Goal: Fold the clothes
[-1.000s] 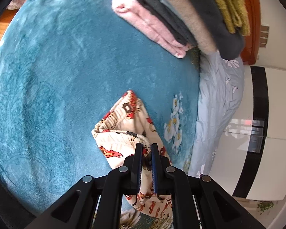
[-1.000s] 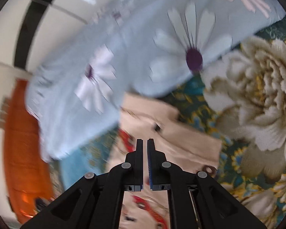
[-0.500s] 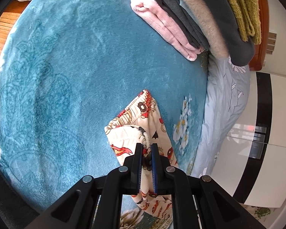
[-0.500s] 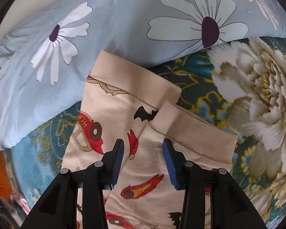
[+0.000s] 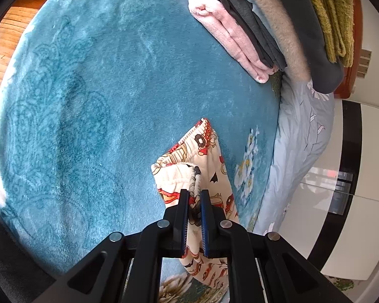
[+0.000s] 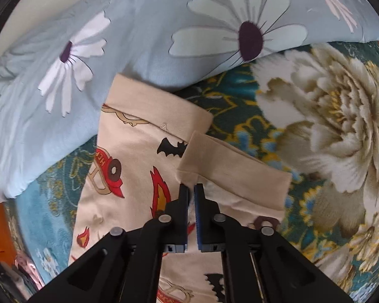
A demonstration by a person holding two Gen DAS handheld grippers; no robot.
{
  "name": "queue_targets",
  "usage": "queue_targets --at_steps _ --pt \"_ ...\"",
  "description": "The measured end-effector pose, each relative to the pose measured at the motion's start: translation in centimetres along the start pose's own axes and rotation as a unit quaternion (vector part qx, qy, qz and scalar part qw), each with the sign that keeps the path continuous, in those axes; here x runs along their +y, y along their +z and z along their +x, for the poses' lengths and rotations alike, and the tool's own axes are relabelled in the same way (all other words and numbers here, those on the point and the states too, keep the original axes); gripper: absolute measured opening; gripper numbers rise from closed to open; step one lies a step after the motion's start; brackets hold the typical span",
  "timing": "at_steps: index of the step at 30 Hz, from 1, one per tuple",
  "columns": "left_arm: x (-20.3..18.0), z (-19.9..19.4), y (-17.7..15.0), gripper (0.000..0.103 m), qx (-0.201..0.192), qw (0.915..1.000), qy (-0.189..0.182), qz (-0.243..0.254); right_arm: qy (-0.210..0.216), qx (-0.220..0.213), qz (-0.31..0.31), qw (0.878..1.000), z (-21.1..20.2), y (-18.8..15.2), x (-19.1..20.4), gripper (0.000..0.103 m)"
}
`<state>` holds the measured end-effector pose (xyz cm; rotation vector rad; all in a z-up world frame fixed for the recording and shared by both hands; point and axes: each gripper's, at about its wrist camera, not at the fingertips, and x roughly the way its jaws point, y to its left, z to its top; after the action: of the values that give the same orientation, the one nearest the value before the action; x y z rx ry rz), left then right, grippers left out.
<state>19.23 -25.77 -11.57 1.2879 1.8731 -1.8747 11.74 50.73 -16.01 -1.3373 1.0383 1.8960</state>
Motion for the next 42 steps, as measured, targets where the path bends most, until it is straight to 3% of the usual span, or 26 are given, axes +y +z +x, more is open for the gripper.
queue_targets --at_steps 6,9,12,15,20,22,23,24,25,32,34,35,37,42 --pt "-1.6 -0.8 0.7 0.009 -0.002 0.9996 -0.027 -0.008 0.052 -0.066 0.016 0.996 -5.0 1.2 -0.1 0.000" --pt "-2.4 -0.8 1.1 0.009 -0.003 0.9991 -0.039 -0.016 0.054 -0.084 0.017 0.995 -5.8 4.4 1.2 0.000" --pt "-3.5 0.0 1.2 0.009 0.002 0.9986 -0.049 -0.018 0.045 -0.063 -0.004 0.997 -4.3 4.5 3.1 0.000" --pt "-3.9 0.7 0.8 0.009 0.011 0.9993 -0.036 -0.006 0.043 -0.028 -0.014 0.999 -2.4 3.6 3.7 0.000" --pt "-1.8 0.8 0.9 0.010 0.014 0.9990 -0.028 -0.032 0.019 0.017 0.004 1.000 1.0 1.7 2.9 0.001" --pt "-1.0 0.6 0.9 0.010 0.013 0.9987 -0.025 -0.043 0.006 0.020 0.013 1.000 1.9 1.6 2.7 0.014" --pt "-0.7 0.6 1.0 0.010 0.013 0.9985 -0.026 -0.046 -0.002 0.020 0.018 1.000 2.3 1.6 2.6 0.028" --pt "-0.5 0.5 1.0 0.010 0.012 0.9984 -0.025 -0.048 -0.009 0.021 0.020 1.000 2.6 1.7 2.6 0.035" --pt "-0.5 0.5 1.0 0.010 0.011 0.9984 -0.025 -0.049 -0.017 0.022 0.022 0.999 2.9 1.7 2.7 0.036" --pt "-0.4 0.8 0.7 0.010 0.013 0.9984 -0.026 -0.048 -0.078 0.028 0.015 0.996 4.2 1.7 4.1 0.036" --pt "-0.3 0.8 0.7 0.010 0.014 0.9984 -0.026 -0.049 -0.090 0.028 0.002 0.996 4.3 1.5 4.3 0.030" --pt "-0.2 0.7 0.7 0.010 0.014 0.9983 -0.025 -0.051 -0.096 0.027 -0.005 0.995 4.2 1.4 4.3 0.021" --pt "0.1 0.6 0.7 0.010 0.014 0.9981 -0.025 -0.055 -0.090 0.025 -0.006 0.996 3.9 1.3 3.6 0.011" --pt "0.6 0.1 0.6 0.010 0.014 0.9975 -0.024 -0.065 -0.036 -0.009 0.002 0.999 0.9 0.6 1.9 0.009"
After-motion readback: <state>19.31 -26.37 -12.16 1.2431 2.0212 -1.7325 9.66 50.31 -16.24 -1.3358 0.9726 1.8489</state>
